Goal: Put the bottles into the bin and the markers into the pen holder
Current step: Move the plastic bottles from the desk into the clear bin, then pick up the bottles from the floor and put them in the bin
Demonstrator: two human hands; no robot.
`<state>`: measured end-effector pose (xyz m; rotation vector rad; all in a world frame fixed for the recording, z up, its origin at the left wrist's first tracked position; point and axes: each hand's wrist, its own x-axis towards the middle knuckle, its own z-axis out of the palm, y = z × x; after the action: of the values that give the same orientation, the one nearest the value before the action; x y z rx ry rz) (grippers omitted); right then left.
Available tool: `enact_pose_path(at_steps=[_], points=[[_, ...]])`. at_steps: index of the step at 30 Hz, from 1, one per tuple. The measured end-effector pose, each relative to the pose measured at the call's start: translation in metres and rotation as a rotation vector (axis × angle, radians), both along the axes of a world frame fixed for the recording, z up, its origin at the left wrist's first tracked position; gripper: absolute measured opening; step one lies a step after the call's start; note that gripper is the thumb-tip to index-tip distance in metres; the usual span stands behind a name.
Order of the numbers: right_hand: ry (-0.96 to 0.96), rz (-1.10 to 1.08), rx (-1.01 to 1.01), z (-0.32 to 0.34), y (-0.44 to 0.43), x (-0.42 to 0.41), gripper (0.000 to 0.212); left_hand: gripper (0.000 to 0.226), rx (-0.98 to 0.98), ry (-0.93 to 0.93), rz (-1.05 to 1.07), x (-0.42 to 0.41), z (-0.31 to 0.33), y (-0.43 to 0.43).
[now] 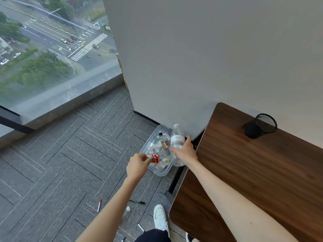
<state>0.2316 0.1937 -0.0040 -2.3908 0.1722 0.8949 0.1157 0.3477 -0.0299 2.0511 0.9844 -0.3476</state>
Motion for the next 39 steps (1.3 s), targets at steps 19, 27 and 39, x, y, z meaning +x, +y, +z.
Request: enact_pose_path(at_steps=[19,27,39], points=[[-0.098,0.289,0.030,-0.010,-0.006,-0.084,0.028,0.024,-0.006,-0.044,0.098,-0.058,0.006,-0.010],[-0.061,0.536,0.094,-0.009,-0.005,-0.127,0.023,0.024,0.036,-0.038,0.313,-0.124,0.020,-0.035],[-0.010,0.884,0.193,-0.013,-0.020,-0.221,0.021,0.022,0.062,-0.041,0.683,-0.253,0.021,-0.101]])
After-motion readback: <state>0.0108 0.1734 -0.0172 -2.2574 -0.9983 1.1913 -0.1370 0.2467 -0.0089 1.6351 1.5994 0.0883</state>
